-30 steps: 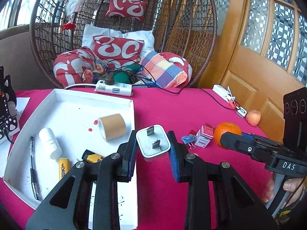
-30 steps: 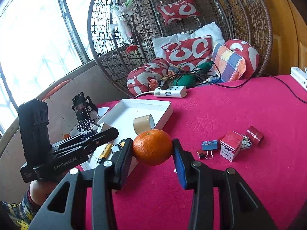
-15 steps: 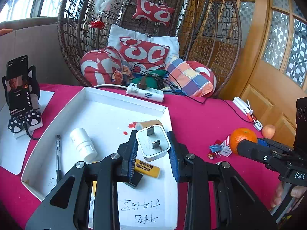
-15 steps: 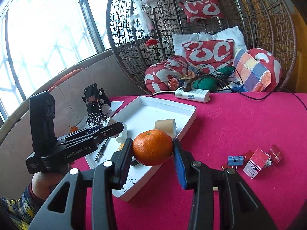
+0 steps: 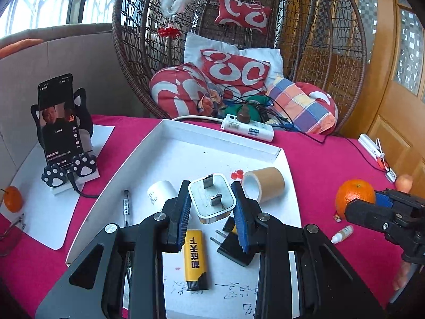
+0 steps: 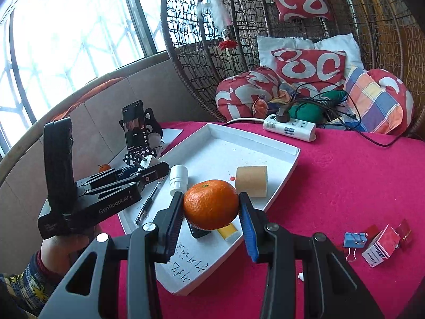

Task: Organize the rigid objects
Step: 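Carry the charger in the left gripper while the right gripper carries the orange to the tray, then open the left gripper over the tray while the right gripper releases the orange there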

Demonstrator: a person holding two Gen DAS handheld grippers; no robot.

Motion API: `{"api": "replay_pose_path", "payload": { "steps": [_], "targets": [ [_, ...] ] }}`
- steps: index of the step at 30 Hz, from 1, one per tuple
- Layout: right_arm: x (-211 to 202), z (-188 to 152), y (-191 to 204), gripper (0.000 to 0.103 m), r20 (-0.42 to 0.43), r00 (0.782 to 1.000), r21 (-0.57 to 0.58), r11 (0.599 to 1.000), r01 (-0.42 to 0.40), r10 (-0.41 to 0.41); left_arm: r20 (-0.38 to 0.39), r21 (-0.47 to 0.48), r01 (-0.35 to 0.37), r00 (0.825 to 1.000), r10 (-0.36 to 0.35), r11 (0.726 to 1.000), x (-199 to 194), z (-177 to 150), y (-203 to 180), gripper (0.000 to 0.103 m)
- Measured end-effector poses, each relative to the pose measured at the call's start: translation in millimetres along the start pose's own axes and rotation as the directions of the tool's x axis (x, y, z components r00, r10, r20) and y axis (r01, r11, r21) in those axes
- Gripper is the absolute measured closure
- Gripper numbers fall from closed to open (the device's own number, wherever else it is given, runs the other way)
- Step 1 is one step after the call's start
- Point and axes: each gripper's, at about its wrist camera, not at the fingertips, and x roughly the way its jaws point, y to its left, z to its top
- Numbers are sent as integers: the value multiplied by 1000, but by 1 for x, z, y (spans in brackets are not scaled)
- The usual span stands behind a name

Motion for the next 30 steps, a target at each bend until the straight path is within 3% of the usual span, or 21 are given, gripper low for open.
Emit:
{"api": "replay_pose_path", "payload": {
  "steps": [12, 19, 21, 22, 23, 26, 29, 30],
  "targets": [
    [50, 0, 17, 62, -67, 998, -32, 999, -10, 8, -68, 48, -48, 996, 51, 998, 48, 24, 5, 74],
    [82, -6, 24, 62, -69, 994, -68, 995, 78, -83, -108, 35, -93, 989, 96, 995, 70, 29, 13, 71],
    [85, -7, 23, 62, -59, 992, -68, 992, 103, -107, -100, 24, -101, 990, 103, 995, 69, 27, 15, 55],
    [86, -7, 23, 61, -56, 992, -72, 991, 113, -117, -90, 20, -108, 990, 109, 994, 67, 27, 15, 29],
    [86, -8, 23, 57, -55, 991, -77, 990, 122, -126, -76, 20, -119, 990, 120, 993, 64, 26, 15, 14],
    [79, -11, 25, 24, -31, 989, -89, 986, 143, -146, -36, 30, -185, 982, 186, 982, 55, 27, 16, 8],
    [68, -12, 30, 18, 5, 990, -121, 982, 142, -143, -10, 12, -212, 977, 212, 977, 42, 25, 19, 8],
    [64, -13, 32, 10, 13, 990, -131, 981, 140, -139, 0, 8, -222, 975, 222, 975, 37, 23, 18, 8]
  ]
}}
